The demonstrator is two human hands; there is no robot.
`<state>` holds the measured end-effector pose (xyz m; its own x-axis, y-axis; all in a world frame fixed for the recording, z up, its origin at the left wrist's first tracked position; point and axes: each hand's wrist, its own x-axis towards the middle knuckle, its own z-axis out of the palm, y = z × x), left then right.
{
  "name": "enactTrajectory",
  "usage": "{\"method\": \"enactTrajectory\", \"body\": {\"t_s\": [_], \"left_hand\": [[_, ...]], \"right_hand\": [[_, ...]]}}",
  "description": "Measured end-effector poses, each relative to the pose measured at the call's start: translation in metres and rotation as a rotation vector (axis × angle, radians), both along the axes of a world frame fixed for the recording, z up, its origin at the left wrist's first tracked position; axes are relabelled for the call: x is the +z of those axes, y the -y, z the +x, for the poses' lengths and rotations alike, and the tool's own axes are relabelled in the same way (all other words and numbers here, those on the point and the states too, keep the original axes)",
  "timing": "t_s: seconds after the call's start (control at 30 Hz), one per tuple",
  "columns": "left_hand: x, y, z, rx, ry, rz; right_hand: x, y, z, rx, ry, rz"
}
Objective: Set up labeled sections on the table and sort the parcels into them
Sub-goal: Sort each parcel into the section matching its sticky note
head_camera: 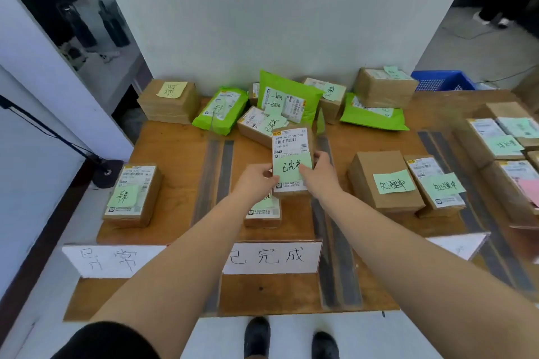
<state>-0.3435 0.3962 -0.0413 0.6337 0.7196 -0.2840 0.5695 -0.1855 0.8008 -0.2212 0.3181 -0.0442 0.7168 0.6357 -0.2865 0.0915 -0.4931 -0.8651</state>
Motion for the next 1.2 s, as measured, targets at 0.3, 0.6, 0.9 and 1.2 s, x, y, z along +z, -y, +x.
{"method": "enactTrajectory", "body": {"t_s": [0.3, 0.6, 0.9, 1.2], "left_hand": [[-0.042, -0.019, 0.002, -0.136, -0.168, -0.072], [-0.051, -0.031, 0.0, -0.127, -0.226, -0.001], [-0.03, -0.084, 0.029, 0.037, -0.119, 0.125], [-0.06, -0.148, 0.079, 0.375, -0.039, -0.144]], "right_hand": [[-0.05, -0.013, -0.001, -0.055, -0.154, -0.278], [-0.067, -0.021, -0.001, 0.079, -0.092, -0.477], [-0.026, -0.076, 0.032, 0.184, 0.317, -0.215], [-0.053, -0.169, 0.091, 0.321, 0.299, -0.22]]}}
